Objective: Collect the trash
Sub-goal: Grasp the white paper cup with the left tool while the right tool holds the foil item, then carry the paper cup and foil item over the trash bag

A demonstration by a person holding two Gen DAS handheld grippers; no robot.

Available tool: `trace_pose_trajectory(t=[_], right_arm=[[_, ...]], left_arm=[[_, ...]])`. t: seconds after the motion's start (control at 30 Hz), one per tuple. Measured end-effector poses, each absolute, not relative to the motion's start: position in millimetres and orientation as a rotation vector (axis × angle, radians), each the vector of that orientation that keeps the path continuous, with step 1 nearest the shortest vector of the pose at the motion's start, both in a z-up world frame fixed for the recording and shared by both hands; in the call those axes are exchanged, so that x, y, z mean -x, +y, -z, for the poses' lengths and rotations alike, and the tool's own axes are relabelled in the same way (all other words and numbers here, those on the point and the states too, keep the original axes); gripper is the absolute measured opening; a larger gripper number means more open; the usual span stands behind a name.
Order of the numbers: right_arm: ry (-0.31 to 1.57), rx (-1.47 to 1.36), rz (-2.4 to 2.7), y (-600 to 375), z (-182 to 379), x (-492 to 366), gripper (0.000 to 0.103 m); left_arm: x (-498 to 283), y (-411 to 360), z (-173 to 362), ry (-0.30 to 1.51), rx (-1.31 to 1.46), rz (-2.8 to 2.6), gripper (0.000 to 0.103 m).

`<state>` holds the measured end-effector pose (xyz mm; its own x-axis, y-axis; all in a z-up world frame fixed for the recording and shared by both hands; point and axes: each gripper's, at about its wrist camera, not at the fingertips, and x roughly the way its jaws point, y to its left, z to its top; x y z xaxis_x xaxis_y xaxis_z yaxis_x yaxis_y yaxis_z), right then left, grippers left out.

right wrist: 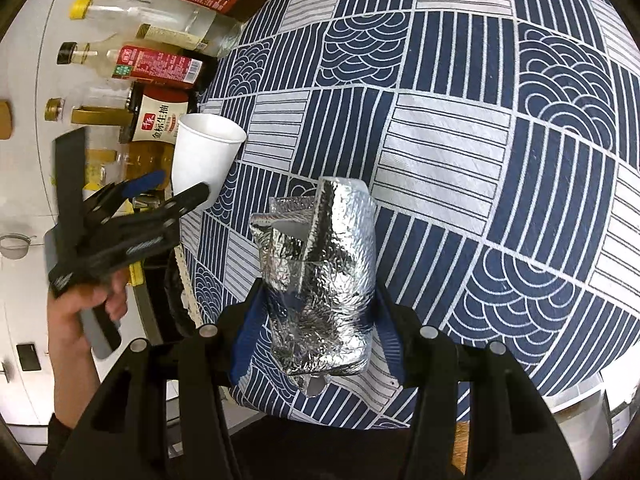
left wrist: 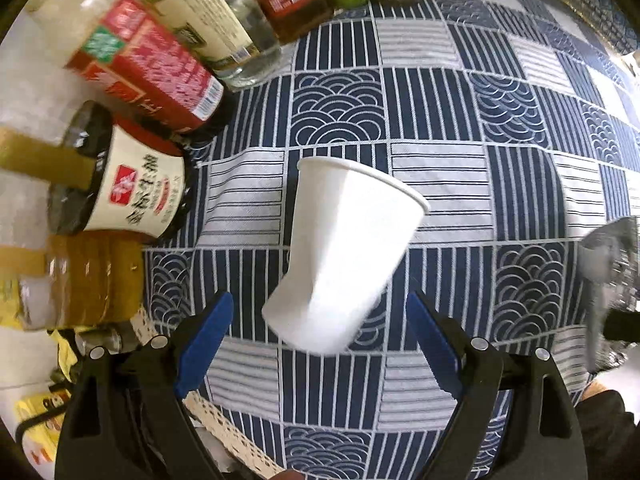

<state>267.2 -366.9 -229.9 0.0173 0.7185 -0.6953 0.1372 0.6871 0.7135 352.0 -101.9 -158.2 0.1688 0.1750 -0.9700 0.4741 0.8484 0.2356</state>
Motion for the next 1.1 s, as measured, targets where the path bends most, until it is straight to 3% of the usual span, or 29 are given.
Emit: trace_pose_trajectory(t=[0.17, 0.37, 1.1], right_arm=[[1.508, -0.746, -0.503, -374, 230, -269, 0.053], [1.513, -0.743, -0.506, -380, 232, -273, 0.053], [1.527, -0.545, -0.595, -333, 210, -285, 0.053]], left_arm=[[-365, -111, 176, 1.423, -0.619, 0.254, 0.084], [-372, -112, 185, 1.438, -0.602, 0.266, 0.058], [-321, -47, 148, 1.401, -0.385, 0.225, 0.054]])
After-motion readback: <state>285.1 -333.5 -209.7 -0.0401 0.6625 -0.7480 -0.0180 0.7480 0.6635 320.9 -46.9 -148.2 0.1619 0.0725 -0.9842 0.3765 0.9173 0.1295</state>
